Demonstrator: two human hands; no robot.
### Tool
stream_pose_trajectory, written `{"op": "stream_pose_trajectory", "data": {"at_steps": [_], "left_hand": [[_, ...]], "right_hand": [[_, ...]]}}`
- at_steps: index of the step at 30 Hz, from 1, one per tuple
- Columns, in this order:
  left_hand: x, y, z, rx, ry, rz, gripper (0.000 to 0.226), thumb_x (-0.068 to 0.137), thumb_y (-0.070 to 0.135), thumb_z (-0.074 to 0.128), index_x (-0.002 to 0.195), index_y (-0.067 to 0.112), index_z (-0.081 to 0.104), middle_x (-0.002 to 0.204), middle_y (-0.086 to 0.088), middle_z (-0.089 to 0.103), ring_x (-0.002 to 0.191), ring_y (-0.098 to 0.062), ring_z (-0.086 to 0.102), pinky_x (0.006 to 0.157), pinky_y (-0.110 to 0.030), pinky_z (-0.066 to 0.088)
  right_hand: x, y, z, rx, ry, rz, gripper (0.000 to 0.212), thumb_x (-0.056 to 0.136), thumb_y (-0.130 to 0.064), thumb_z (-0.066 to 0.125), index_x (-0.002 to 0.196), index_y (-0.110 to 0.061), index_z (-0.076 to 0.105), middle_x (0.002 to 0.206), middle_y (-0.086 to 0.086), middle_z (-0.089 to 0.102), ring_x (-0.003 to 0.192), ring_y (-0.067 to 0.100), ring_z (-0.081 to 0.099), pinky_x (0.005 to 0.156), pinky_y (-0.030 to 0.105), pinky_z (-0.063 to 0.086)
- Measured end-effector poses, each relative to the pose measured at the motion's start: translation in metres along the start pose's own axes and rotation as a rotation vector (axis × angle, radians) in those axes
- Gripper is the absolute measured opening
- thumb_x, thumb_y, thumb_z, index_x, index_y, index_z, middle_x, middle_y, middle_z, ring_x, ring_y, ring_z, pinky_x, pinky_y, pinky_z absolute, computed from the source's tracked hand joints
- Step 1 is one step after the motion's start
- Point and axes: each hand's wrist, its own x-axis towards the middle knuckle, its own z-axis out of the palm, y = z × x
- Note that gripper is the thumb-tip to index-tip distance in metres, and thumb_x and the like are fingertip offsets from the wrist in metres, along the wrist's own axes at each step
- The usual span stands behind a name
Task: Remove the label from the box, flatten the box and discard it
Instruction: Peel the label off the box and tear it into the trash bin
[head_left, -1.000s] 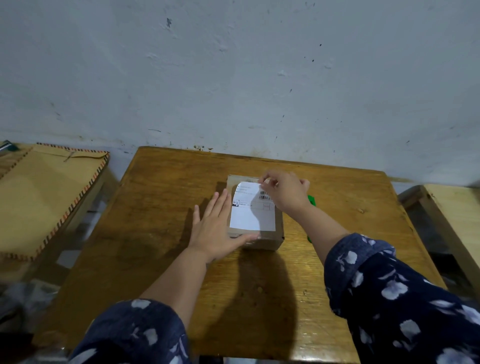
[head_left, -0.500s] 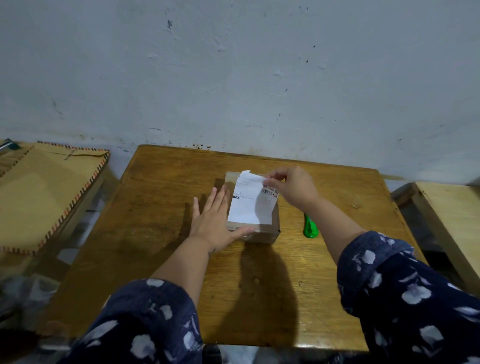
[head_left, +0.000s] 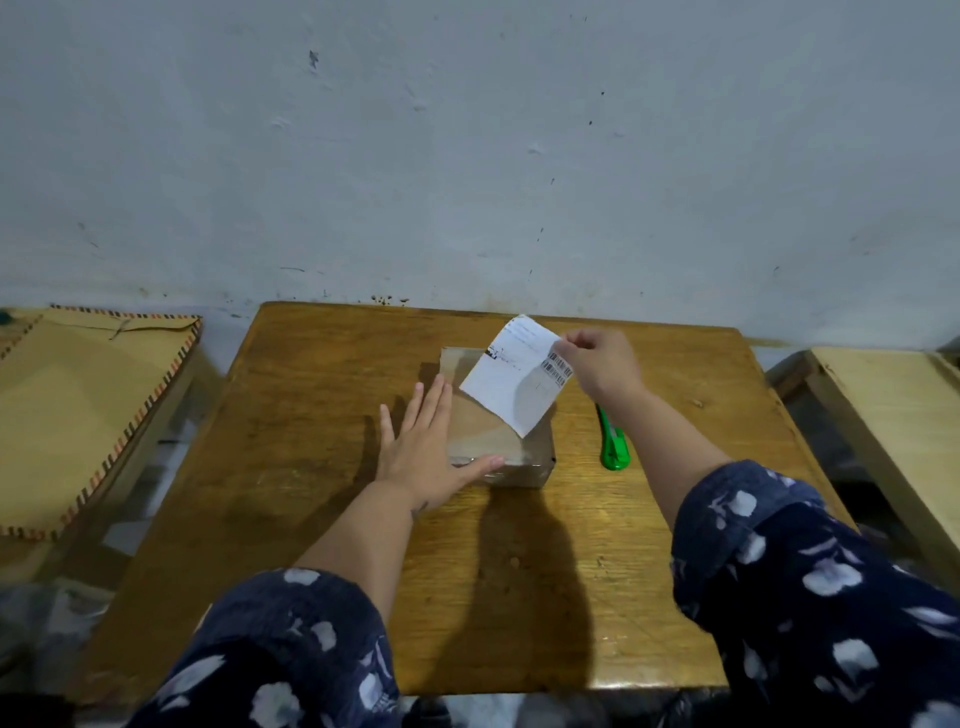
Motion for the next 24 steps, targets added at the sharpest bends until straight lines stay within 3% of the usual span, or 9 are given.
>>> {"op": "stream_pose_trajectory", "data": {"at_steps": [3, 5, 8, 9, 12, 15, 19, 21, 24], "left_hand": [[-0.002, 0.000, -0.001, -0.068, 0.027, -0.001, 0.119, 0.065, 0.091, 0.032, 0.152, 0.022, -0.008, 0.160, 0.009, -0.014, 0.145, -0.012, -0.018, 0.113, -0.051, -0.016], [0.001, 0.003, -0.010, -0.167, 0.177, 0.016, 0.109, 0.070, 0.086, 0.035, 0.152, 0.021, 0.006, 0.161, 0.008, 0.002, 0.147, -0.011, -0.008, 0.116, -0.049, -0.011], [0.017, 0.021, -0.033, -0.164, 0.494, 0.214, 0.067, 0.086, 0.062, 0.047, 0.140, 0.024, 0.038, 0.150, 0.005, 0.035, 0.142, -0.015, 0.024, 0.116, -0.045, 0.020], [0.024, 0.030, -0.042, -0.142, 0.533, 0.298, 0.058, 0.088, 0.055, 0.052, 0.137, 0.026, 0.042, 0.147, 0.007, 0.040, 0.138, -0.014, 0.029, 0.113, -0.041, 0.023], [0.037, 0.054, -0.060, -0.053, 0.499, 0.492, 0.057, 0.089, 0.046, 0.058, 0.140, 0.029, 0.042, 0.148, 0.010, 0.040, 0.138, -0.013, 0.030, 0.111, -0.034, 0.018], [0.043, 0.071, -0.065, -0.028, 0.511, 0.561, 0.049, 0.089, 0.045, 0.058, 0.135, 0.030, 0.050, 0.140, 0.013, 0.051, 0.137, -0.012, 0.033, 0.109, -0.033, 0.015], [0.036, 0.098, -0.063, -0.160, 0.499, 0.534, 0.020, 0.088, 0.044, 0.060, 0.102, 0.034, 0.069, 0.103, 0.017, 0.068, 0.111, -0.012, 0.051, 0.098, -0.030, 0.020], [0.028, 0.113, -0.058, -0.222, 0.465, 0.494, 0.017, 0.088, 0.045, 0.059, 0.094, 0.035, 0.071, 0.093, 0.019, 0.067, 0.099, -0.009, 0.050, 0.093, -0.030, 0.022], [0.016, 0.140, -0.048, -0.266, 0.389, 0.460, 0.016, 0.089, 0.045, 0.058, 0.087, 0.036, 0.071, 0.082, 0.021, 0.064, 0.093, -0.008, 0.049, 0.090, -0.030, 0.023]], "right_hand": [[-0.002, 0.002, 0.001, 0.092, -0.025, 0.034, 0.015, 0.090, -0.022, 0.060, 0.076, -0.020, 0.067, 0.076, -0.007, 0.064, 0.075, 0.011, 0.057, 0.061, 0.023, 0.041], [-0.002, 0.000, -0.001, 0.131, -0.013, 0.026, 0.012, 0.090, -0.021, 0.060, 0.085, -0.016, 0.069, 0.079, -0.005, 0.065, 0.074, 0.008, 0.056, 0.056, 0.020, 0.037], [0.000, -0.007, -0.012, 0.172, 0.029, 0.014, 0.013, 0.090, -0.022, 0.061, 0.090, -0.014, 0.071, 0.084, -0.003, 0.067, 0.074, 0.006, 0.056, 0.058, 0.019, 0.037], [0.000, -0.008, -0.016, 0.185, 0.029, 0.013, 0.014, 0.090, -0.022, 0.061, 0.090, -0.013, 0.071, 0.084, -0.001, 0.068, 0.075, 0.006, 0.056, 0.059, 0.019, 0.038], [-0.006, -0.013, -0.033, 0.166, -0.060, 0.021, 0.016, 0.088, -0.025, 0.064, 0.091, -0.012, 0.073, 0.085, -0.001, 0.068, 0.075, 0.004, 0.056, 0.061, 0.017, 0.037], [-0.015, -0.008, -0.051, 0.074, -0.203, -0.008, 0.015, 0.085, -0.026, 0.069, 0.088, -0.013, 0.074, 0.085, 0.000, 0.071, 0.080, 0.008, 0.060, 0.069, 0.021, 0.041], [-0.028, 0.005, -0.072, 0.011, -0.245, -0.076, 0.010, 0.081, -0.022, 0.073, 0.082, -0.012, 0.074, 0.079, 0.000, 0.071, 0.077, 0.008, 0.061, 0.070, 0.021, 0.045], [-0.034, 0.015, -0.085, -0.017, -0.210, -0.110, 0.007, 0.079, -0.022, 0.075, 0.078, -0.015, 0.073, 0.077, -0.001, 0.071, 0.073, 0.006, 0.061, 0.064, 0.017, 0.045], [-0.043, 0.038, -0.106, -0.127, -0.153, -0.163, 0.008, 0.079, -0.029, 0.074, 0.073, -0.025, 0.072, 0.074, -0.007, 0.070, 0.065, 0.002, 0.056, 0.063, 0.024, 0.043]]}}
